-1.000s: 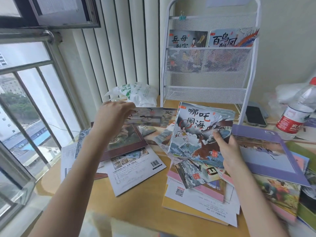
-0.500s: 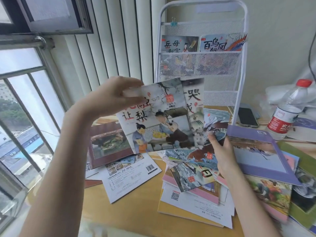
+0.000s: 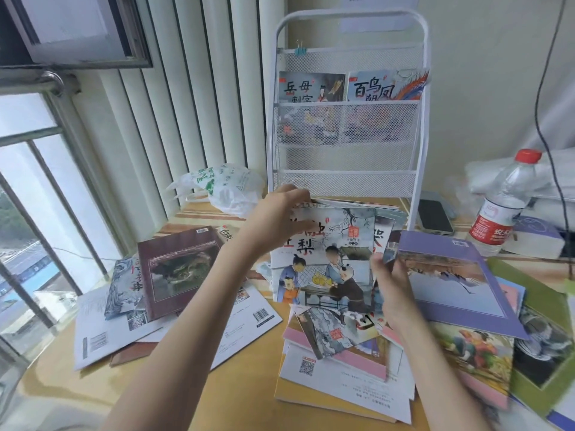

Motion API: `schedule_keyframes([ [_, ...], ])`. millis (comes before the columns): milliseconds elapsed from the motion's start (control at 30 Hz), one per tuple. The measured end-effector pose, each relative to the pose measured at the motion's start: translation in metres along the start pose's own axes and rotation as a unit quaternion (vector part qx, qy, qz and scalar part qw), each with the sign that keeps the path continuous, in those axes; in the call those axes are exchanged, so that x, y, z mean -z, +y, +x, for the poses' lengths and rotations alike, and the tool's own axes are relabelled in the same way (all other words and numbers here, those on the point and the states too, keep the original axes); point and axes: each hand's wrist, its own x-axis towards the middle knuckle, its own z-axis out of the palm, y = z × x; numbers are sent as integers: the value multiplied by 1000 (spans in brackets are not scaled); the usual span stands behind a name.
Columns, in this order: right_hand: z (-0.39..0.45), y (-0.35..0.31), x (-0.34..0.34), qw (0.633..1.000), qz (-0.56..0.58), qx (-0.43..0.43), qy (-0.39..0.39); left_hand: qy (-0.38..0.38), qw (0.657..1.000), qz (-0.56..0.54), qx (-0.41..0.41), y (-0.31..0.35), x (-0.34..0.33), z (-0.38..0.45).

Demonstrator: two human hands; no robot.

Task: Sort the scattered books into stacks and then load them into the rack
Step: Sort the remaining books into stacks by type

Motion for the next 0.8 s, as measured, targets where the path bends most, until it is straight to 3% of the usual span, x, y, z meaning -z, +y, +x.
schedule_keyframes([
  [100, 7, -4, -2, 999, 14, 19, 25, 51, 998, -26, -13, 2, -7, -2],
  [167, 15, -8, -2, 998, 33, 38, 29, 119, 988, -100, 0, 4, -7, -4],
  [267, 23, -17, -2, 996, 52, 65, 34, 232, 933, -262, 86, 3, -6, -6],
  [333, 26, -18, -1, 997, 38, 63, 31, 189, 902, -353, 162, -1, -12, -12],
  [400, 26, -15, 0, 999, 25, 45, 15, 99, 889, -388, 224, -4, -27, -22],
  [467, 24, -12, 0, 999, 17, 31, -16, 55, 867, -424, 255, -2, -47, -32],
  [533, 23, -10, -2, 1000, -6, 21, -20, 63, 847, -459, 260, 2, -65, -35],
  [700, 25, -4, -6, 999, -33, 11, 24, 116, 843, -467, 241, 3, -80, -33],
  [800, 25, -2, -5, 997, -54, 19, 48, 79, 846, -469, 239, -1, -81, -42],
])
